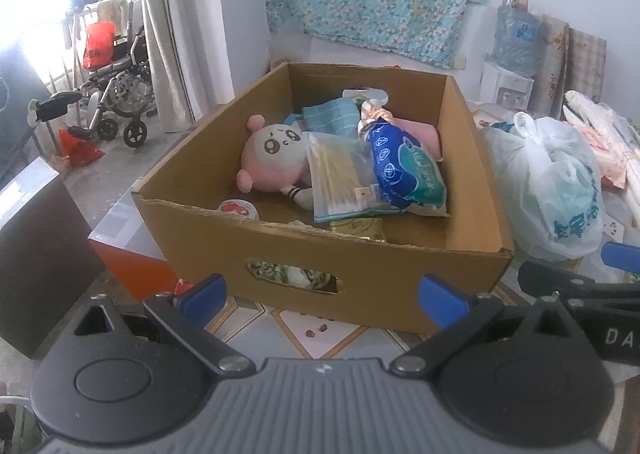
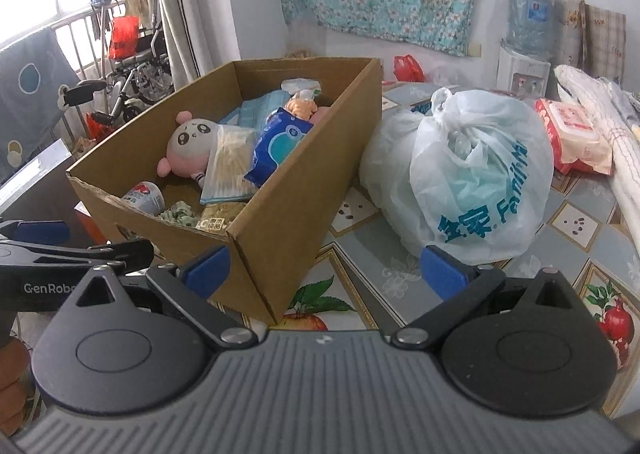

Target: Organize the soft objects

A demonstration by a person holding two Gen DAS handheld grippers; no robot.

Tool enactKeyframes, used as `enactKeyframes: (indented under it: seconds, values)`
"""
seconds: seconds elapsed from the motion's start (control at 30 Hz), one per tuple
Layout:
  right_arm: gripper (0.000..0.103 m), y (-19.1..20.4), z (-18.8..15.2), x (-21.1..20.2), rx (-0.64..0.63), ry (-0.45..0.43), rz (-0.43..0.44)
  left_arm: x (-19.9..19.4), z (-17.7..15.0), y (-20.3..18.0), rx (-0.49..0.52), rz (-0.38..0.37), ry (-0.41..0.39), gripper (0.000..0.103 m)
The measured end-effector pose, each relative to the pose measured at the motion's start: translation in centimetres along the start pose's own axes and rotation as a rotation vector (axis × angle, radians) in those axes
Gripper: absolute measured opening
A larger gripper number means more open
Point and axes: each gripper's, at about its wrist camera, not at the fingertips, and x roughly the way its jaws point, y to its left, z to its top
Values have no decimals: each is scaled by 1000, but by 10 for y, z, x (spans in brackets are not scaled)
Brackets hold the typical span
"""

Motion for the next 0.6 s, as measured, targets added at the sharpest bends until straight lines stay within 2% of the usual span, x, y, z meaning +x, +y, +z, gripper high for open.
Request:
enactKeyframes:
  seconds: [0.6]
  values:
    - [102,1,4,13,2,42,3,9,3,5,-8,16,32,103]
